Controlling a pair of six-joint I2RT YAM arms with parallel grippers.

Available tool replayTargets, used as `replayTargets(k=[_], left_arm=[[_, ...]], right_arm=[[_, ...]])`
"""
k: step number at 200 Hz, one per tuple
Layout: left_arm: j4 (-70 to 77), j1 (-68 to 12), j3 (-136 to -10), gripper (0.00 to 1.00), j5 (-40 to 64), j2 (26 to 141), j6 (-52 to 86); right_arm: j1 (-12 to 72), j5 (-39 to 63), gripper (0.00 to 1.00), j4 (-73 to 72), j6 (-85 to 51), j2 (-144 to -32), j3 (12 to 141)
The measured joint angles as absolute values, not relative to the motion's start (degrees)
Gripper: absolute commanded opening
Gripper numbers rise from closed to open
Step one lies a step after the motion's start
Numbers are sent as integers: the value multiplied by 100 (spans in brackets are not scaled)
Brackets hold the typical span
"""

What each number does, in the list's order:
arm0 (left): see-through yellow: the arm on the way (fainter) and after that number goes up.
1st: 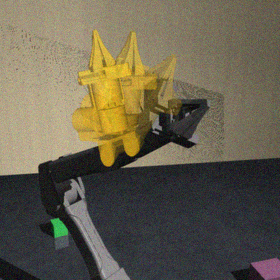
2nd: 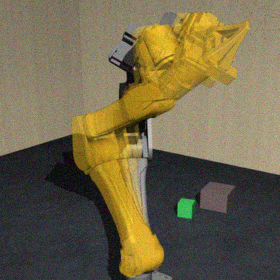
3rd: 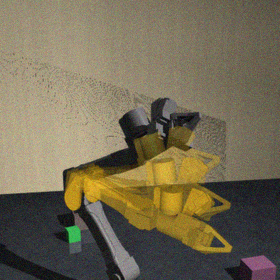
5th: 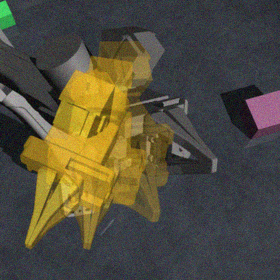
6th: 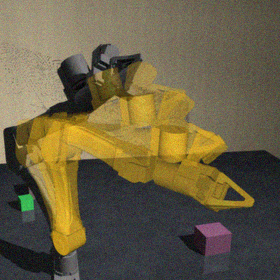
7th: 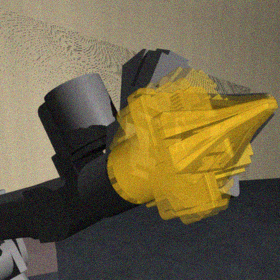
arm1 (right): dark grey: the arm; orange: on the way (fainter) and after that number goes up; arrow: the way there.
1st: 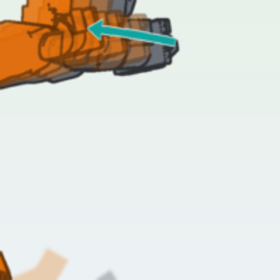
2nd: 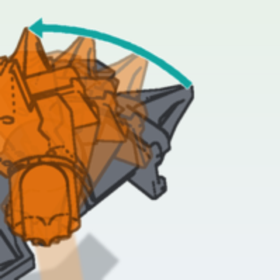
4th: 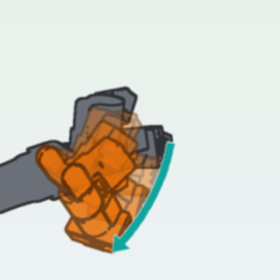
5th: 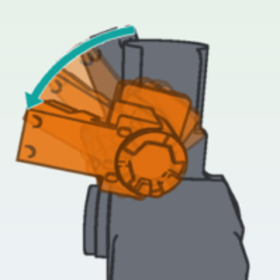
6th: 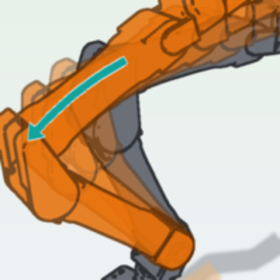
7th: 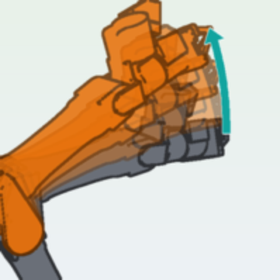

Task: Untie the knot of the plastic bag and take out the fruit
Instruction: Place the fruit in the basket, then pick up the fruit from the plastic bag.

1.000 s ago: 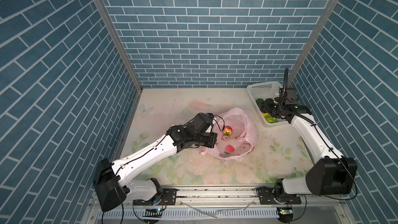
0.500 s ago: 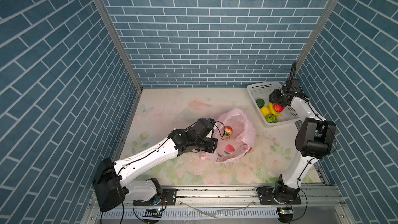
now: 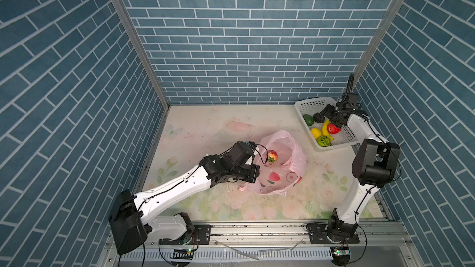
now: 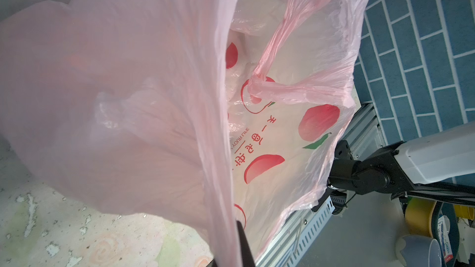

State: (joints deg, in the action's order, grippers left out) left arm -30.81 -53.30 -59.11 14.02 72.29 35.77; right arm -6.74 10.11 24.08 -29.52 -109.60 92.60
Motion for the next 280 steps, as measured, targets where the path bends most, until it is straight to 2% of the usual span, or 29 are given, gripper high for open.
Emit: replayTargets(k=[46, 81, 160, 217, 280], left_arm=[[-2965, -5343, -5911, 0, 1402, 7225, 3612], [-2867, -5354, -5911, 0, 1402, 7229, 3621], [-2714, -5356, -5913, 0, 1400, 7282, 3621], [-2705, -5356, -5913, 0, 1402, 7282, 3621], [-2707, -5356, -5913, 0, 1304, 7183, 3621]], right_arm=[[-530, 1199, 80, 2650, -2952, -9953, 8578], [-89, 1400, 80, 3026, -2954, -8814, 7887], [2091, 1485, 75, 4086, -3347, -6672, 7063], [3732, 1146, 73, 4193, -4077, -6676, 6956], [4587, 661, 72, 3603, -4681, -7218, 6436]])
